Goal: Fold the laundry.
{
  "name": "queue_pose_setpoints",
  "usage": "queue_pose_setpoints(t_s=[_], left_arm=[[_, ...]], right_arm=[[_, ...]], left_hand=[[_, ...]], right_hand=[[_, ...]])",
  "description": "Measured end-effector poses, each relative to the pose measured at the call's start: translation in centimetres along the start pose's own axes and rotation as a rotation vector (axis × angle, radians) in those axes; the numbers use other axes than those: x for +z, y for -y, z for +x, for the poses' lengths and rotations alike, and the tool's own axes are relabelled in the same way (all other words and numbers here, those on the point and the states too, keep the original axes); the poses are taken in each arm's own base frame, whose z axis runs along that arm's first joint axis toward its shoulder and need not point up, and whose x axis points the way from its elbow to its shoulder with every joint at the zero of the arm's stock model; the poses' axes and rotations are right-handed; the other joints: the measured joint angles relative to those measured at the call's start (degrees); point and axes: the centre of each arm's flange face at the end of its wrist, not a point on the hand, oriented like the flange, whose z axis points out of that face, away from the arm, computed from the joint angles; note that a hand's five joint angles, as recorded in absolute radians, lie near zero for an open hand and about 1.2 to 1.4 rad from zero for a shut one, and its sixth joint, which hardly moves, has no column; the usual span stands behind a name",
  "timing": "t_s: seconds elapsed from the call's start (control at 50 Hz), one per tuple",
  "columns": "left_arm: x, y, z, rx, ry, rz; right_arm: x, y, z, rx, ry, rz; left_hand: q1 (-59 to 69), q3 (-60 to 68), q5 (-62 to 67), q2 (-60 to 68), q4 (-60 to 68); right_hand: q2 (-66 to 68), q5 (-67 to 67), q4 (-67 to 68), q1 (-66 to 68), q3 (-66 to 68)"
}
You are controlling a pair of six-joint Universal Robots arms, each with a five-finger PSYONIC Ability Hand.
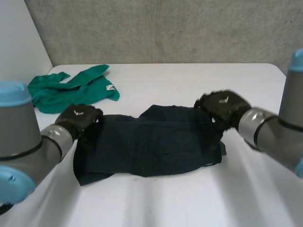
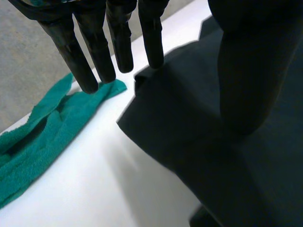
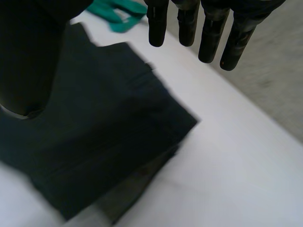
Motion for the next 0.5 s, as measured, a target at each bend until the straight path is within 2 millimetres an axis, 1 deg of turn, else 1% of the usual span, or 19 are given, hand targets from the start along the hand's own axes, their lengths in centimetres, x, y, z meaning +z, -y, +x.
queue_pose_setpoints(t_s=[0.02, 0.08, 0.12, 0.14, 0.18, 0.28, 0.32, 0.34, 0.38, 0.4, 0.42, 0.44, 0.46, 0.5], left_arm=[[-0.3, -0.3, 0.2, 0.013, -0.002, -0.004], [-0.8, -1.0, 0.5, 0.041, -0.004, -0.007], [-0.9, -1.3, 0.6, 0.054, -0.004, -0.006], [-0.9, -1.5, 0.6, 0.063, -0.002, -0.003], [-0.8, -1.7, 0.7, 0.073, 0.001, 0.002], [0.3, -2.5, 0.8, 0.088, 0.007, 0.003], [0.6, -2.8, 0.9, 0.088, 0.006, -0.001], [0.9, -3.1, 1.0, 0.088, 0.004, -0.007], [1.3, -3.4, 1.1, 0.087, 0.001, -0.016], [1.4, -3.5, 1.1, 0.087, -0.001, -0.02], [1.5, -3.6, 1.1, 0.087, -0.002, -0.022], [1.6, -3.7, 1.2, 0.086, -0.003, -0.024], [1.7, -3.8, 1.2, 0.086, -0.005, -0.027], [1.9, -3.9, 1.3, 0.085, -0.006, -0.029]], right_arm=[[-0.3, -0.9, -0.7, 0.006, 0.034, -0.019], [-0.4, -2.2, -1.6, 0.013, 0.068, -0.037], [-0.4, -2.5, -1.8, 0.014, 0.074, -0.039], [-0.1, -3.1, -2.1, 0.015, 0.081, -0.04], [0.3, -3.7, -2.4, 0.014, 0.083, -0.037], [2.1, -5.5, -2.8, 0.008, 0.075, -0.028], [2.5, -5.8, -2.9, 0.007, 0.073, -0.028], [2.9, -6.0, -3.0, 0.006, 0.072, -0.027], [3.5, -6.5, -3.0, 0.003, 0.067, -0.024], [3.7, -6.6, -3.0, 0.002, 0.064, -0.021], [3.8, -6.7, -3.0, 0.001, 0.063, -0.02], [4.1, -6.8, -2.9, -0.001, 0.059, -0.017], [4.4, -6.9, -2.9, -0.002, 0.055, -0.015], [4.7, -7.0, -2.8, -0.004, 0.049, -0.012]], left_hand=[[0.8, 0.7, 0.7, 0.6, 0.7], [0.9, 1.5, 1.6, 1.5, 1.7], [1.0, 1.7, 1.9, 1.7, 2.0], [1.6, 2.2, 2.3, 2.3, 2.5], [4.0, 3.9, 3.9, 4.0, 4.1], [7.2, 6.9, 6.7, 7.0, 7.1], [8.5, 8.0, 7.8, 8.1, 8.2], [9.9, 9.5, 9.1, 9.6, 9.5], [13.1, 12.5, 12.0, 12.6, 12.6], [14.3, 13.7, 13.2, 13.8, 13.8], [17.0, 16.3, 15.6, 16.4, 16.2], [17.0, 16.3, 15.6, 16.4, 16.2], [20.9, 20.3, 19.4, 20.6, 20.3], [21.5, 21.4, 20.5, 21.5, 21.4]], right_hand=[[0.8, 0.0, 0.0, 0.0, 0.5], [2.5, 1.4, 1.3, 0.8, 2.0], [3.1, 2.3, 2.4, 1.6, 2.6], [4.4, 3.4, 3.9, 3.0, 3.9], [7.1, 5.7, 7.0, 5.7, 6.9], [11.0, 9.4, 10.9, 9.2, 10.8], [12.2, 10.6, 12.3, 10.4, 12.1], [15.4, 13.4, 15.4, 13.0, 15.1], [15.4, 13.4, 15.4, 13.0, 15.1], [22.1, 19.4, 21.6, 18.4, 21.6], [22.1, 19.4, 21.6, 18.4, 21.6], [24.6, 21.7, 24.0, 20.0, 24.0], [27.6, 24.1, 26.9, 21.9, 27.0], [28.5, 25.0, 27.9, 22.5, 27.8]])
